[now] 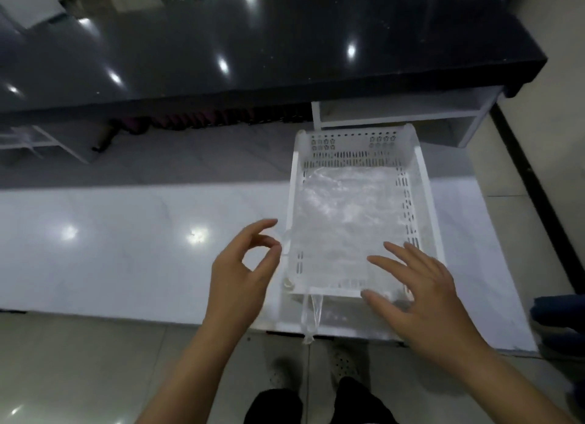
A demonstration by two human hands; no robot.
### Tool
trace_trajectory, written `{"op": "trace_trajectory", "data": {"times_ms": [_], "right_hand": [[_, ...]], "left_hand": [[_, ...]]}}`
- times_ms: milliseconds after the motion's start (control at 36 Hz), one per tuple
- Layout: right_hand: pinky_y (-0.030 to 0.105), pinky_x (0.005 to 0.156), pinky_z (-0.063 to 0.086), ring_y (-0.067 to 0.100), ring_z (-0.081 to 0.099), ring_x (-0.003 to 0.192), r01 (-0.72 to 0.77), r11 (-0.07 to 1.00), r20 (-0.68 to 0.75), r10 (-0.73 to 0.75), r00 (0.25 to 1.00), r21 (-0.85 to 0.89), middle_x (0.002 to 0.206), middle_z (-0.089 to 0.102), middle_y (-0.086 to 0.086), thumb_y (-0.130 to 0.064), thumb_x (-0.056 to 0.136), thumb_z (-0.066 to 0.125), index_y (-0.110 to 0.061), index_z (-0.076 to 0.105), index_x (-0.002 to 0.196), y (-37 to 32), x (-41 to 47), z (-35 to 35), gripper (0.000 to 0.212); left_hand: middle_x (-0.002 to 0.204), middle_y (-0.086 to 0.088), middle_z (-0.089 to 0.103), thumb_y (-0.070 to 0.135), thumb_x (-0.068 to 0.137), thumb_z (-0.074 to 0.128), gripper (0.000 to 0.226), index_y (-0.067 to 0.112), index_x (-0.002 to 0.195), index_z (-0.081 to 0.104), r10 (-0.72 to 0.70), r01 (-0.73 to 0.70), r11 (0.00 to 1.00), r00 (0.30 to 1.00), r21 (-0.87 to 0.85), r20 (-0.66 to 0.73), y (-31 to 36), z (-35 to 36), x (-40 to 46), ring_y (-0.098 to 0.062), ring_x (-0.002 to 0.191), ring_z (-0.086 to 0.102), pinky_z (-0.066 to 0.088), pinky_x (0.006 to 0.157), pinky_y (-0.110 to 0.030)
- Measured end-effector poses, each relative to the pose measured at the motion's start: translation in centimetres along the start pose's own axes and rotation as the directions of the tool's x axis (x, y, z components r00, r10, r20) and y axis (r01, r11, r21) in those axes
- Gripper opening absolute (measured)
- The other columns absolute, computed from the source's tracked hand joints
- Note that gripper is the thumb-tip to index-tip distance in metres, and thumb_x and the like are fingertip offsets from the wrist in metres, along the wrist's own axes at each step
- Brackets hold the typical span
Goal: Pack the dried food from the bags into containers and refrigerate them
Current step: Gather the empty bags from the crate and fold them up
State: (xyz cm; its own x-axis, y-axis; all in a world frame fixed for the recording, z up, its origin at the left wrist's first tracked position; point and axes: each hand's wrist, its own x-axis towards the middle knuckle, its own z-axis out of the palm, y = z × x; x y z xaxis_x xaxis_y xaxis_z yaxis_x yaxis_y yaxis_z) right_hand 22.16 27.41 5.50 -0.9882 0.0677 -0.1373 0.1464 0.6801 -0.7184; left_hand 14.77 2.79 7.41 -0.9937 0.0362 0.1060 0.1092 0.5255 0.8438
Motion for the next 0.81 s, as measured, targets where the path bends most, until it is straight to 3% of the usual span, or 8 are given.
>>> {"op": "trace_trajectory", "data": {"times_ms": [83,139,278,389,583,695,806], "right_hand": [[0.037,0.123,0.012,-0.004,0.017,0.146,0.017,0.995,0.006,-0.018,1.000,0.098,0.151,0.034,-0.027,-0.069,0.076,0.052,-0.051,0.054,0.128,-2.0,0.9,-0.7,0.055],[0.040,0.123,0.016,-0.004,0.018,0.146,0.026,0.989,0.002,-0.027,1.000,0.148,0.151,0.035,-0.028,-0.069,0.075,0.051,-0.049,0.056,0.129,-3.6,1.7,-1.0,0.058],[0.038,0.122,0.016,-0.005,0.015,0.147,0.065,0.985,-0.009,-0.065,0.998,0.161,0.153,0.032,-0.028,-0.071,0.076,0.049,-0.050,0.053,0.132,-7.6,3.8,0.1,0.060],[0.039,0.123,0.011,-0.001,0.006,0.150,0.106,0.992,0.030,-0.109,0.994,0.070,0.159,0.020,-0.026,-0.077,0.078,0.041,-0.054,0.039,0.142,-10.9,6.1,2.8,0.068],[0.050,0.123,0.002,0.018,-0.009,0.153,0.142,0.963,0.095,-0.123,0.988,-0.231,0.167,0.001,-0.007,-0.077,0.087,0.029,-0.046,0.012,0.154,-15.5,13.0,11.6,0.076],[0.056,0.120,-0.001,0.026,-0.009,0.153,0.074,0.936,0.089,-0.046,0.995,-0.344,0.168,-0.003,-0.002,-0.076,0.090,0.023,-0.042,0.007,0.156,-16.8,17.1,17.1,0.075],[0.060,0.117,-0.008,0.029,-0.018,0.152,0.013,0.892,0.104,0.038,0.994,-0.453,0.167,-0.012,-0.002,-0.078,0.091,0.015,-0.043,-0.003,0.155,-16.4,19.3,22.4,0.075]], "left_hand": [[0.094,0.014,0.072,0.012,0.092,0.070,0.038,0.035,0.122,0.065,0.080,-0.080,0.997,0.997,-0.009,-0.010,1.1,-2.9,3.3,-0.006,0.099,0.069,0.051,0.097,-0.031],[0.094,0.011,0.072,0.009,0.092,0.070,0.039,0.029,0.125,0.065,0.129,-0.130,0.991,0.991,-0.026,-0.033,1.6,-5.1,5.2,-0.008,0.098,0.069,0.052,0.100,-0.036],[0.097,0.002,0.071,0.004,0.091,0.071,0.041,0.024,0.127,0.065,0.181,-0.200,0.968,0.975,-0.152,-0.126,1.5,-11.6,7.0,-0.013,0.097,0.069,0.056,0.093,-0.028],[0.101,-0.002,0.072,0.005,0.091,0.070,0.040,0.024,0.126,0.066,0.180,-0.220,0.960,0.959,-0.173,-0.219,-0.7,-16.4,6.2,-0.016,0.100,0.070,0.055,0.093,-0.025],[0.092,0.001,0.073,0.001,0.089,0.070,0.041,0.032,0.116,0.071,-0.051,-0.004,0.966,0.977,-0.257,-0.205,-8.5,-21.0,4.6,-0.009,0.091,0.069,0.053,0.082,-0.013],[0.090,-0.008,0.071,0.000,0.088,0.071,0.039,0.031,0.111,0.074,-0.212,0.147,0.919,0.966,-0.366,-0.145,-13.1,-21.9,3.7,-0.012,0.088,0.067,0.055,0.084,-0.018],[0.086,-0.003,0.072,0.001,0.089,0.071,0.039,0.035,0.107,0.075,-0.307,0.279,0.889,0.951,-0.363,-0.022,-16.9,-22.4,2.4,-0.014,0.089,0.068,0.052,0.084,-0.023]]}}
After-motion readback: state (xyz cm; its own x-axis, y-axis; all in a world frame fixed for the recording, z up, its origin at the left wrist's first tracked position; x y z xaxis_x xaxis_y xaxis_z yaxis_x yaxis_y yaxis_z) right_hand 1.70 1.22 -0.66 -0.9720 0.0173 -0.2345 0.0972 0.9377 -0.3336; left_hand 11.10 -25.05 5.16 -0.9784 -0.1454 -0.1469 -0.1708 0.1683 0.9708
